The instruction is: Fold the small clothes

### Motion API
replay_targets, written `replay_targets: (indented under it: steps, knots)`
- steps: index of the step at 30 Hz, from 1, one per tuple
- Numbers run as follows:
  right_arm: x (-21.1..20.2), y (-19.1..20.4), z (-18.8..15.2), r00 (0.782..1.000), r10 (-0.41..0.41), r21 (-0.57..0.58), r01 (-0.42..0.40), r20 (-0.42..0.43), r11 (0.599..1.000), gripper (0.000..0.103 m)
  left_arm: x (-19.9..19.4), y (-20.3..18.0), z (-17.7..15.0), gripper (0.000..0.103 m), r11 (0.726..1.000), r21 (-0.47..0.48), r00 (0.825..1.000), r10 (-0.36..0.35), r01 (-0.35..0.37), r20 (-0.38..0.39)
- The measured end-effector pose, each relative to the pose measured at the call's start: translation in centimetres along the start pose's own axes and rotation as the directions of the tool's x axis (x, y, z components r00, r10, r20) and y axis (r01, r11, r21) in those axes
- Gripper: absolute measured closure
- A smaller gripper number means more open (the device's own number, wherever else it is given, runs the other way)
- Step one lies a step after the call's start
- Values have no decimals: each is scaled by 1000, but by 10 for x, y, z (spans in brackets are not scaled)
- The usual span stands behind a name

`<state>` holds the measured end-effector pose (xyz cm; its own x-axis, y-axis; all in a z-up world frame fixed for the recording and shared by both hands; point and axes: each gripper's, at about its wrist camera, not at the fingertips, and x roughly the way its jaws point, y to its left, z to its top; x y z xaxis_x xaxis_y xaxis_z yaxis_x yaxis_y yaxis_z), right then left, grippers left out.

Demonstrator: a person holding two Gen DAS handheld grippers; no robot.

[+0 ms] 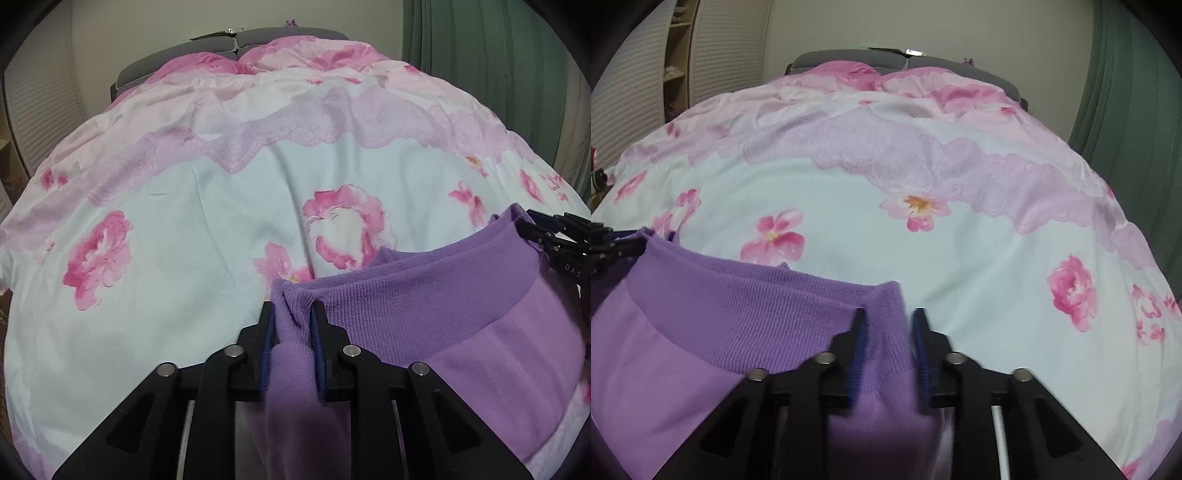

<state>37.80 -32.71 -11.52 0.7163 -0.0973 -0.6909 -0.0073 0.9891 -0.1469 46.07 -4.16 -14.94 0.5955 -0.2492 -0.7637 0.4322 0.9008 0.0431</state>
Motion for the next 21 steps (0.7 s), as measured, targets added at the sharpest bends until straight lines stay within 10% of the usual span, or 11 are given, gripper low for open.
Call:
replay_targets:
  steps: [12, 20, 21]
  knots:
    - [-110, -4, -61, 995, -32, 286, 3, 98, 958, 31, -103, -13, -77, 57, 992, -121, 996, 57, -48, 74]
    - [-94, 5, -105, 995, -93, 274, 96, -22, 957, 32, -86, -5, -117, 53, 974, -224, 999, 26, -20, 22]
    - [-92, 4, -107, 997, -75, 278, 79, -25, 957, 46, -83, -4, -118, 53, 974, -228, 1000, 20, -15, 19]
